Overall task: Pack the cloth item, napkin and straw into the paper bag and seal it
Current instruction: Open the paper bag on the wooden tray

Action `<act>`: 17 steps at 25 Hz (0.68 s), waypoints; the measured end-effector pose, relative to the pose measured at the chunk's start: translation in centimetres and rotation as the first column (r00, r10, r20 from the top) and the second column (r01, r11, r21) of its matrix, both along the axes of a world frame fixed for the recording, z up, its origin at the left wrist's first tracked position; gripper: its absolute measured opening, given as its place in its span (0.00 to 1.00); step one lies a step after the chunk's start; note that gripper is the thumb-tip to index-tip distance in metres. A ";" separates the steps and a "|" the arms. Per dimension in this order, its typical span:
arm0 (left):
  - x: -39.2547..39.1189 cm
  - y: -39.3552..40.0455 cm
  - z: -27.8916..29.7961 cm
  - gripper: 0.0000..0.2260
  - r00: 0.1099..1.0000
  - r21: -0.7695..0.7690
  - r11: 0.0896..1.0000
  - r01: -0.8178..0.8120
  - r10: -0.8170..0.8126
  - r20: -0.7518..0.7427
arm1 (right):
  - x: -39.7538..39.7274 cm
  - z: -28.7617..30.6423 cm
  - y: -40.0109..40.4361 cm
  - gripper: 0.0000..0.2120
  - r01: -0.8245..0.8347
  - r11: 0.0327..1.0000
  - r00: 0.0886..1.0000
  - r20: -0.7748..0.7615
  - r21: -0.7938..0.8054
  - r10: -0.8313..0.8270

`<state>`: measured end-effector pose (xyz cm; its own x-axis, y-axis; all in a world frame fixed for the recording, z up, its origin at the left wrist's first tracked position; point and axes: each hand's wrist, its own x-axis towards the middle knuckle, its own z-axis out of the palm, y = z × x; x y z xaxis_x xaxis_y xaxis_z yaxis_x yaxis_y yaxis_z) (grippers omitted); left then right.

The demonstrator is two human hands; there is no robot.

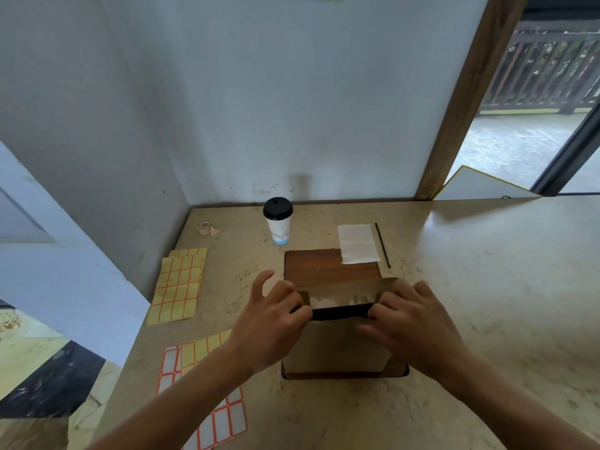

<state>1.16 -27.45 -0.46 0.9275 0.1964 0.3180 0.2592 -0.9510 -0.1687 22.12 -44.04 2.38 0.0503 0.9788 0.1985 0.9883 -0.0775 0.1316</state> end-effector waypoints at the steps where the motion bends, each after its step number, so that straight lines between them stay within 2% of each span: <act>1: -0.1 -0.2 0.2 0.04 1.000 -0.006 1.000 0.000 0.000 -0.022 | -0.6 0.6 0.1 0.20 0.003 1.000 1.000 -0.024 -0.017 -0.004; 3: -0.1 -0.7 0.6 0.06 0.998 -0.013 1.000 0.011 -0.011 -0.055 | -1.8 2.0 1.1 0.23 0.006 0.999 0.999 -0.051 -0.047 -0.008; 8: -0.3 -1.1 1.8 0.07 0.987 -0.004 1.000 0.022 -0.023 -0.161 | -1.8 4.0 5.8 0.10 -0.035 0.940 0.989 -0.146 -0.339 -0.016; 10: -0.6 -1.1 2.2 0.09 0.982 -0.022 1.000 0.007 -0.012 -0.189 | -1.6 3.9 6.8 0.11 -0.068 0.912 0.988 -0.156 -0.405 0.004; 13: -0.9 -1.4 3.1 0.15 0.984 -0.030 0.999 -0.038 0.033 -0.174 | -1.8 3.5 6.6 0.15 -0.081 0.894 0.972 -0.235 -0.441 -0.028; 15: 0.0 -1.8 4.3 0.10 0.983 -0.012 0.999 -0.040 0.037 -0.180 | -1.8 3.1 6.3 0.16 -0.080 0.894 0.959 -0.279 -0.441 -0.052; 17: 1.9 -2.0 5.4 0.06 0.969 -0.013 1.000 0.004 -0.007 -0.247 | -1.9 2.9 6.2 0.17 -0.067 0.892 0.951 -0.298 -0.447 -0.078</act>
<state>3.10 -29.46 4.93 0.9782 0.1931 0.0767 0.2053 -0.9547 -0.2154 20.26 -37.81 5.24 0.0422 0.9574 -0.2856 0.9850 -0.0878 -0.1488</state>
